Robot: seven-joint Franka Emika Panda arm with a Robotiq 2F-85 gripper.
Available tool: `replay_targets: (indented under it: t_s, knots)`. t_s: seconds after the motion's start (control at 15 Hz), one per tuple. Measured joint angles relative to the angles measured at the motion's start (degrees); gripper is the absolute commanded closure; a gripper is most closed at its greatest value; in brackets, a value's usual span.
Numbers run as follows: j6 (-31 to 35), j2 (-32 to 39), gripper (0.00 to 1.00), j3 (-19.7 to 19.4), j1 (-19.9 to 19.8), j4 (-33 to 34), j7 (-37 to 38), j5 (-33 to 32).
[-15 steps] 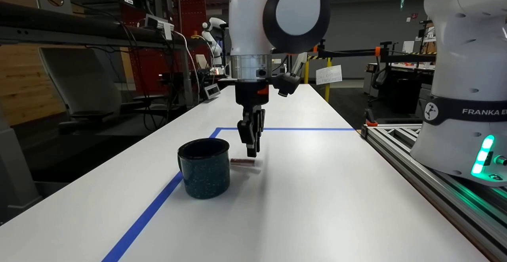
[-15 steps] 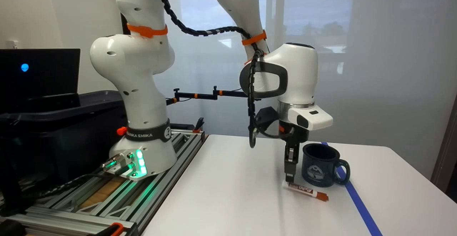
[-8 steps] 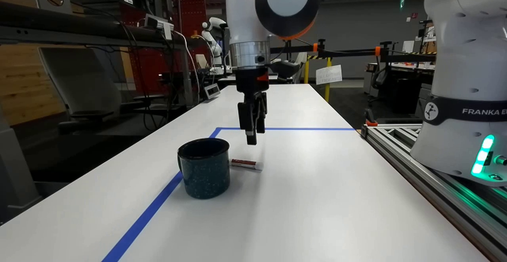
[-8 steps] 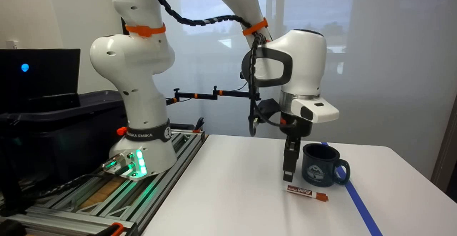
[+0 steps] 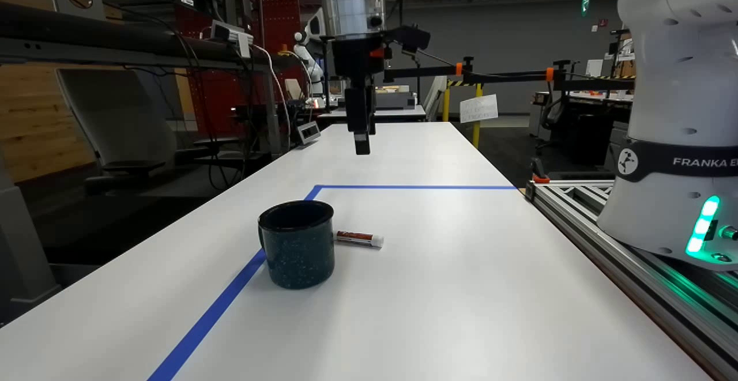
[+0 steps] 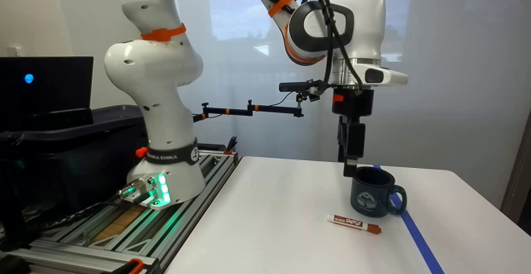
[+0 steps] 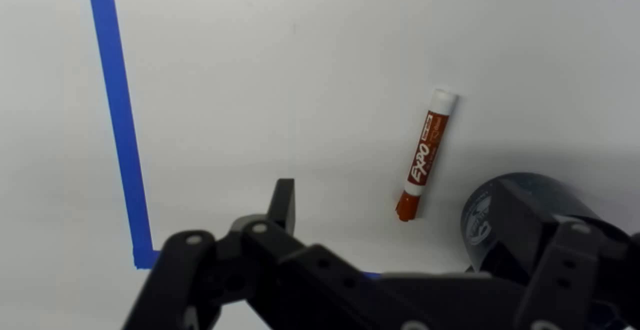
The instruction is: Move the sharpie to the table
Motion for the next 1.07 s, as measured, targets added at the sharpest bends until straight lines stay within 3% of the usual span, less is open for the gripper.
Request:
replay_targets:
  t_s: [1.07]
  knots:
    - [0.4, -0.8, 0.00, 0.7, 0.0, 0.5, -2.7, -0.1]
